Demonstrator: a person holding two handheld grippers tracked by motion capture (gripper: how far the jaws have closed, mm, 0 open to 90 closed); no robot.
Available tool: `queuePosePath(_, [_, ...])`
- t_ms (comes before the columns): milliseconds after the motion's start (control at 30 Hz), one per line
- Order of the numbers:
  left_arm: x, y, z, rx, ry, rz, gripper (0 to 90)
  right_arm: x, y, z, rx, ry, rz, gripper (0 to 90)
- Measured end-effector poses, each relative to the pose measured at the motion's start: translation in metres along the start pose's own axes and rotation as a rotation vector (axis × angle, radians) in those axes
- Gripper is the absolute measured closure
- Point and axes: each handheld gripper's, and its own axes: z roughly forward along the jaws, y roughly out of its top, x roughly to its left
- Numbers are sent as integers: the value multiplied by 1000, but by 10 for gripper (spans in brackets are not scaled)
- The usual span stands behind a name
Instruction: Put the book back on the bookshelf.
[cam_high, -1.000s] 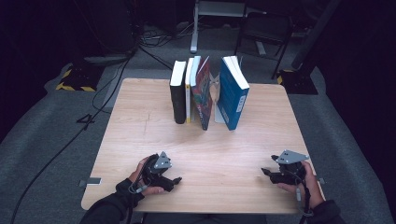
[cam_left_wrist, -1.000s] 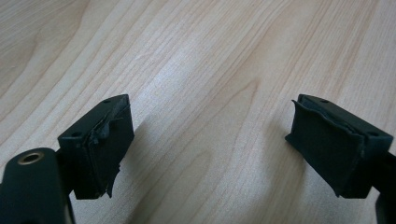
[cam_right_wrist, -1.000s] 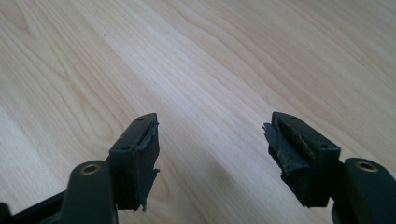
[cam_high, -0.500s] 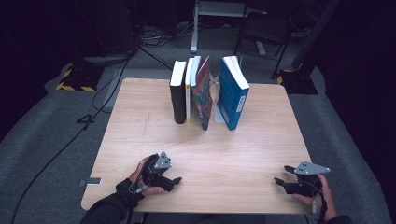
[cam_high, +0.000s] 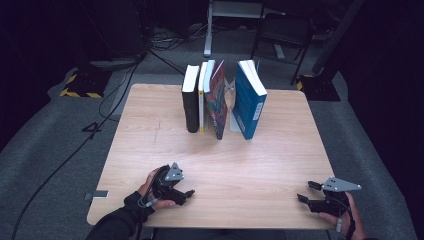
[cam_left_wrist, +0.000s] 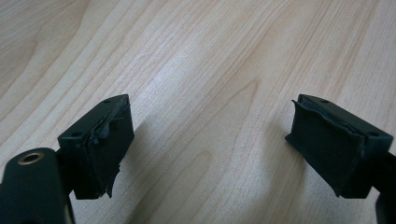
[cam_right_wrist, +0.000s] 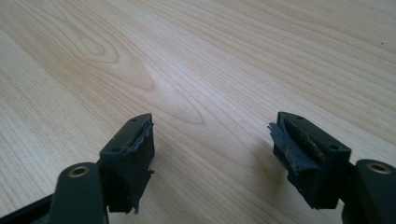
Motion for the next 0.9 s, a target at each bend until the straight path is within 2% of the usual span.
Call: queuePosePath(900, [1,0,0,1,-6,3,135,0,0,1,5,-8,8,257])
